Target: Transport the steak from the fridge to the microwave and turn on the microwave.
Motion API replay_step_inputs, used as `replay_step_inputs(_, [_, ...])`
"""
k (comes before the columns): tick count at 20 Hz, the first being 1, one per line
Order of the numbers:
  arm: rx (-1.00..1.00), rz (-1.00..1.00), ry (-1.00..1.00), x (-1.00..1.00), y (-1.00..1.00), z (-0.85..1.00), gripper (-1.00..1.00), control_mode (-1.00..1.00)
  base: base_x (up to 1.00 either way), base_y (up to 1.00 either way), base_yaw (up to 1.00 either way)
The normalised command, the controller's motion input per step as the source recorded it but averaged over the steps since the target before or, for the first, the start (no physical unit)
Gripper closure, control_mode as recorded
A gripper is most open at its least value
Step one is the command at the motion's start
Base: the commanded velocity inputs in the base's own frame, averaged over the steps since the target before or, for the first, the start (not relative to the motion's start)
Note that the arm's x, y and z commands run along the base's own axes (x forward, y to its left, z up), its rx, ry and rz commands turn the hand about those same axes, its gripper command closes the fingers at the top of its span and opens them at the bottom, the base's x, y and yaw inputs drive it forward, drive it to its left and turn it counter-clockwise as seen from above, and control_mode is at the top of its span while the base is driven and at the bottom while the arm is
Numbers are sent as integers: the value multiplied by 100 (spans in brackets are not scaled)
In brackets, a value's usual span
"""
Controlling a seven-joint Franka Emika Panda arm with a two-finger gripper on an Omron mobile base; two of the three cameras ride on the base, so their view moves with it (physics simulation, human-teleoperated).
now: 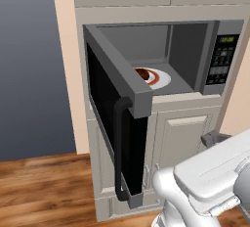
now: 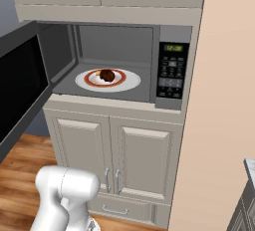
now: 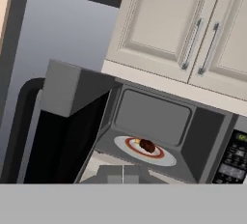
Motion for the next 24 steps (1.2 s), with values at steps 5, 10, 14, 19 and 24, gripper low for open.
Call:
replay_step_inputs(5, [0,-9,-5,-2,17,-9,100,-100,0,0,0])
replay_step_inputs(10, [0,-9,-3,0,13,-14,100,-100,0,0,0])
replay_step_inputs(14, [0,-8,-1,0,18,-23,100,-100,0,0,0])
replay_step_inputs(19, [0,-8,-1,0,22,-26,100,-100,0,0,0])
replay_step_inputs(24, [0,-8,0,1,25,-28,100,-100,0,0,0])
